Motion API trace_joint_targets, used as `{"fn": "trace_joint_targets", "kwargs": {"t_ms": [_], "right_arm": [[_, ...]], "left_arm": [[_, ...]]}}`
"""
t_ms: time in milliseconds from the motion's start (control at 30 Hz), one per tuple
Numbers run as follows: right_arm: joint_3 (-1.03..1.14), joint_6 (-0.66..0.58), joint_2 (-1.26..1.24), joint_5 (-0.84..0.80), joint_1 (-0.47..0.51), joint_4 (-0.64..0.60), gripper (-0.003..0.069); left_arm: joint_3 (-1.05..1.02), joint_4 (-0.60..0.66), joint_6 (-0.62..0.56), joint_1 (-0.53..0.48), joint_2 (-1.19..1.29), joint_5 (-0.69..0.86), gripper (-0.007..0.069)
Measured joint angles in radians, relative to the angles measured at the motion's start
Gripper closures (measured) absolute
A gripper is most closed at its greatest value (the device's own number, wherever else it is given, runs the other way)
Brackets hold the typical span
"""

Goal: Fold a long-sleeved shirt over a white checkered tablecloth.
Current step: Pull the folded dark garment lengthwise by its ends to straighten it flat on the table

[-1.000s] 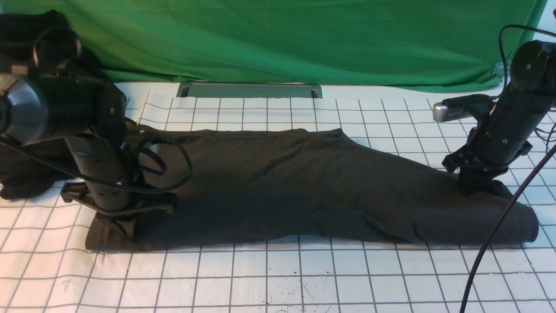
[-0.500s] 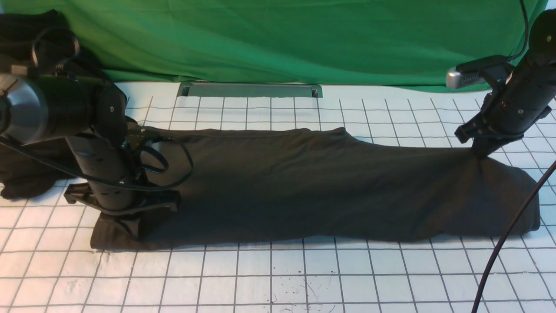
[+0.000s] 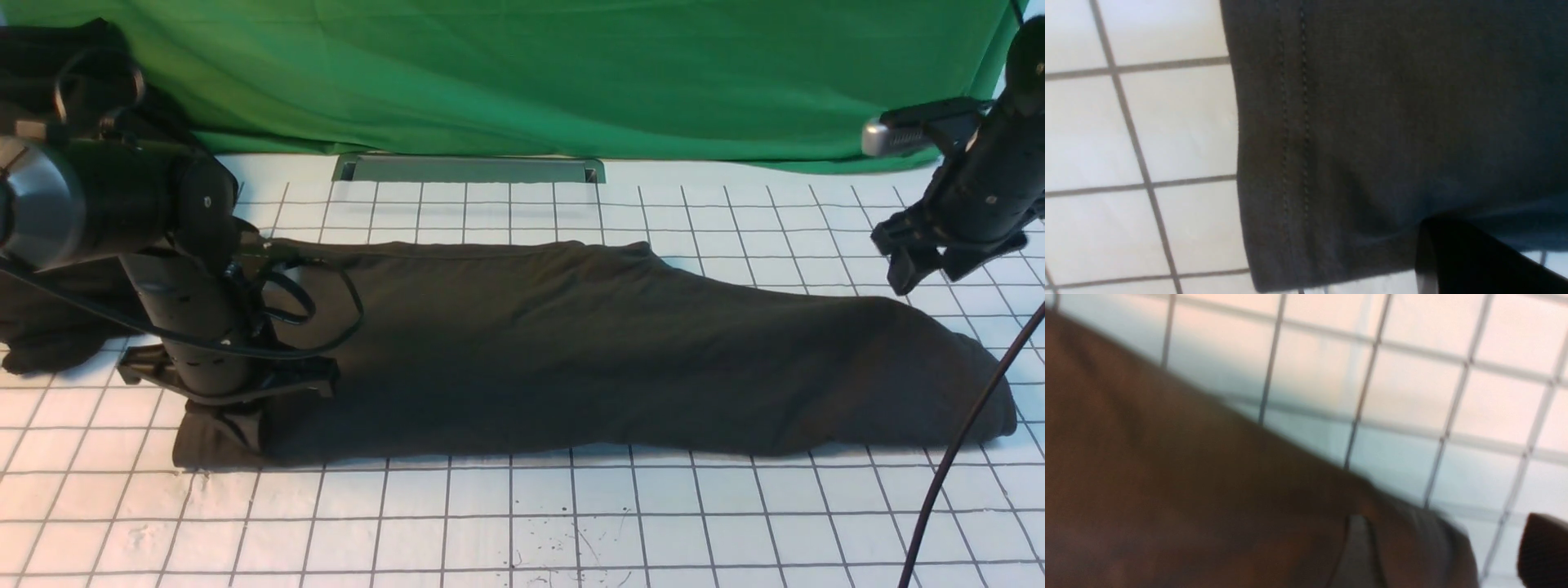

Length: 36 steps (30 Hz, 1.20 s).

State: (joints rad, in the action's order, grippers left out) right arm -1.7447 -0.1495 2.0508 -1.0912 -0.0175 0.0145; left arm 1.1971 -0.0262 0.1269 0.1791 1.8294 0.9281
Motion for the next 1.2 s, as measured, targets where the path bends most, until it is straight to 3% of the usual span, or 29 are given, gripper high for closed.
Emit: {"fn": "trace_joint_targets", "kwargs": {"t_ms": [300, 467, 500, 667, 767, 833, 867, 1000, 1133, 1200], "right_arm": [[0.093, 0.094, -0.075, -0.119, 0.084, -0.005, 0.0158], [0.172, 0.105, -0.075, -0.095, 0.085, -0.014, 0.0129], [0.203, 0.105, -0.069, -0.061, 0.083, -0.028, 0.0095], [0.224, 0.097, -0.026, -0.015, 0.083, -0.037, 0.0071], [0.224, 0.082, -0.007, -0.016, 0.083, -0.037, 0.0136], [0.224, 0.048, 0.0, -0.024, 0.083, -0.034, 0.0341], [0.224, 0.045, 0.0, -0.027, 0.087, -0.028, 0.0484], [0.224, 0.046, -0.009, -0.03, 0.1, -0.023, 0.0616], [0.224, 0.045, -0.015, -0.08, 0.118, -0.023, 0.0584], [0.224, 0.046, -0.015, -0.095, 0.12, -0.014, 0.0474]], "left_arm": [[0.0, 0.07, -0.044, 0.0, -0.109, -0.016, 0.0629], [0.0, 0.178, -0.106, 0.01, -0.095, -0.062, 0.0629], [0.0, 0.193, -0.114, 0.017, -0.076, -0.079, 0.0629], [0.0, 0.174, -0.127, 0.021, 0.018, -0.073, 0.0629], [-0.001, 0.142, -0.115, 0.016, 0.056, -0.055, 0.0629], [0.001, 0.141, -0.109, 0.007, 0.064, -0.045, 0.0629], [0.001, 0.143, -0.109, 0.005, 0.065, -0.045, 0.0629], [0.002, 0.144, -0.108, 0.004, 0.066, -0.045, 0.0629], [0.002, 0.151, -0.11, 0.001, 0.066, -0.04, 0.0629], [0.002, 0.155, -0.114, 0.0, 0.066, -0.037, 0.0629]]}}
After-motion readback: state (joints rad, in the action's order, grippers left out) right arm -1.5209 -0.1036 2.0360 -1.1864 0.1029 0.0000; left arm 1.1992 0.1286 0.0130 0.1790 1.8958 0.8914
